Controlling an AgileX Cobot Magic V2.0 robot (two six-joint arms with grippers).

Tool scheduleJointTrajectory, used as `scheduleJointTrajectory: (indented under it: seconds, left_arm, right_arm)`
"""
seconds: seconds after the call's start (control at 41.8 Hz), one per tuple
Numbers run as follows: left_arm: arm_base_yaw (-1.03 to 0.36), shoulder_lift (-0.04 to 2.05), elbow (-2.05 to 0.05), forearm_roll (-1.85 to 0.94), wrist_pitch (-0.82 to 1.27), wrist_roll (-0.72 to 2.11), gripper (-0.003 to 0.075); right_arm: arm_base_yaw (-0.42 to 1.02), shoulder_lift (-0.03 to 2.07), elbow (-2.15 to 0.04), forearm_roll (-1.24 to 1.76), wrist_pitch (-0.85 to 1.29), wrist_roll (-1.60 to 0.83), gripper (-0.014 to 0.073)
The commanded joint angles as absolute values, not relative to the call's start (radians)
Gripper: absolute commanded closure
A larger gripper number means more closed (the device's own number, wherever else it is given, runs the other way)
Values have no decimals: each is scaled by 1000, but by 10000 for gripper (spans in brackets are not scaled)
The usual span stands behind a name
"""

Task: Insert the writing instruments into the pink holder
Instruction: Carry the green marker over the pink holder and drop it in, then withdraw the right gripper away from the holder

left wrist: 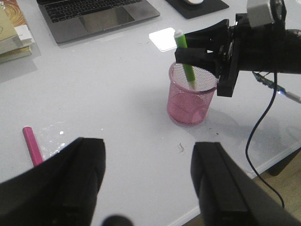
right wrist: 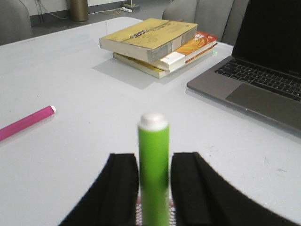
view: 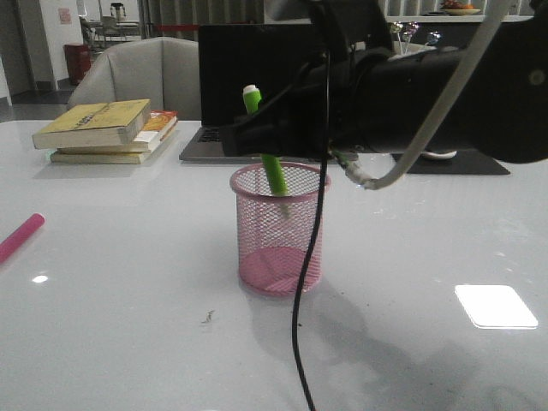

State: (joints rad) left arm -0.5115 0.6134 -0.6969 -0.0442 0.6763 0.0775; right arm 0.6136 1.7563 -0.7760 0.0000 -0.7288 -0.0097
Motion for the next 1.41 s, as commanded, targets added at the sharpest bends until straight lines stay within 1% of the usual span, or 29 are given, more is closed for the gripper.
scheduleJointTrajectory:
  seconds: [0.0, 0.024, 0.072, 0.143, 0.215, 0.311, 0.55, 0.669, 0.884, 1.099, 1.219, 1.291, 1.386]
  left_arm:
    - [-518, 621, -726, -50, 596, 74, 268]
    - [-518, 621, -726, -50, 596, 74, 268]
    - [-518, 621, -726, -50, 596, 74, 268]
    - [-518, 621, -726, -50, 596, 74, 268]
    - [-518, 621, -726, -50, 596, 74, 268]
    - [-518, 621, -726, -50, 596, 74, 268]
    - [-518, 621, -726, -50, 596, 74, 268]
    - [-518, 621, -726, -50, 596, 74, 268]
    - [-518, 621, -726, -50, 596, 74, 268]
    - [-518, 621, -726, -50, 596, 74, 268]
    - [-512, 621, -726, -50, 596, 65, 260]
    - [-492, 632, -734, -30, 612, 7, 256]
    - [-450, 680, -770, 37, 688, -88, 213]
  right_arm:
    - [613, 1719, -800, -18, -837, -19, 130]
    - [613, 1713, -800, -18, -838, -19, 108]
    - [613, 1700, -800, -18, -833, -19, 93]
    - [613, 1653, -800, -18, -805, -19, 94]
    - [613, 1596, -800, -18, -731, -19, 94]
    - [613, 1481, -800, -18, -561, -19, 94]
    - [613, 1166, -800, -18, -39, -19, 94]
    - [613, 1035, -787, -18, 168, -19, 94]
    - [613, 801, -686, -18, 308, -19, 94]
    - [613, 628, -595, -18, 488, -19, 94]
    - [613, 587, -583, -18, 507, -19, 94]
    - [613, 584, -583, -18, 510, -19, 94]
    - [613, 584, -583, -18, 512, -19, 94]
